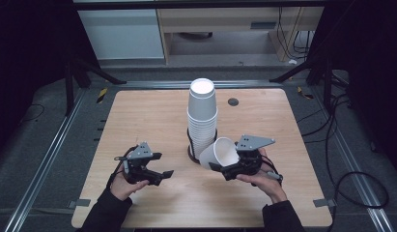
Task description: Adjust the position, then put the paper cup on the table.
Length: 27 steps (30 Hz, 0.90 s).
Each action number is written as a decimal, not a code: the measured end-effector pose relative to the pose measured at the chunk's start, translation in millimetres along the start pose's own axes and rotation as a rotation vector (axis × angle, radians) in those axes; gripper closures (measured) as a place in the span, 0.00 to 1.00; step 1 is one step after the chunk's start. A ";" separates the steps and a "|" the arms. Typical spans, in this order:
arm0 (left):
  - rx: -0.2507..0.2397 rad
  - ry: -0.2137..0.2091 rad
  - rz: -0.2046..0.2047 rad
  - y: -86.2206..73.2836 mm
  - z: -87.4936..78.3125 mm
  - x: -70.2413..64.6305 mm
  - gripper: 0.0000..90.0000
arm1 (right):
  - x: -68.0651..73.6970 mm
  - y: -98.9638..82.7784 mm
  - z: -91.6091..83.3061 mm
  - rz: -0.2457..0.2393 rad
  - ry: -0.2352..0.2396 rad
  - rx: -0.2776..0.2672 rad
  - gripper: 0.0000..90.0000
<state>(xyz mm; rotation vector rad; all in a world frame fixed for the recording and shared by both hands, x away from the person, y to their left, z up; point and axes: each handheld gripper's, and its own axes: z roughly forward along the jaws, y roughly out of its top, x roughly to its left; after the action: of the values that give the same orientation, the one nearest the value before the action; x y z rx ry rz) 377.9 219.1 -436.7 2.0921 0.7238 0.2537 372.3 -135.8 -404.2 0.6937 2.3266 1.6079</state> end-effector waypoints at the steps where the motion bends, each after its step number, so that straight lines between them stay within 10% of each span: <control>1: -0.001 0.016 -0.015 -0.8 -1.1 2.8 0.18 | -1.8 -0.3 -1.7 0.005 -0.016 0.006 0.15; 11: 0.010 0.160 -0.135 -12.5 -7.9 27.8 0.17 | -22.1 0.4 -22.8 0.069 -0.249 0.046 0.15; 27: 0.025 0.226 -0.186 -17.4 -10.5 40.4 0.18 | -64.2 -10.7 -45.6 0.169 -0.549 0.153 0.15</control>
<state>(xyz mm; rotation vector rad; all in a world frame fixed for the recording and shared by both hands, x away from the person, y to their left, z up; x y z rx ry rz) 399.1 257.5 -447.9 2.0234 1.0546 0.3822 404.8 -208.3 -402.1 1.2159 2.0300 1.1111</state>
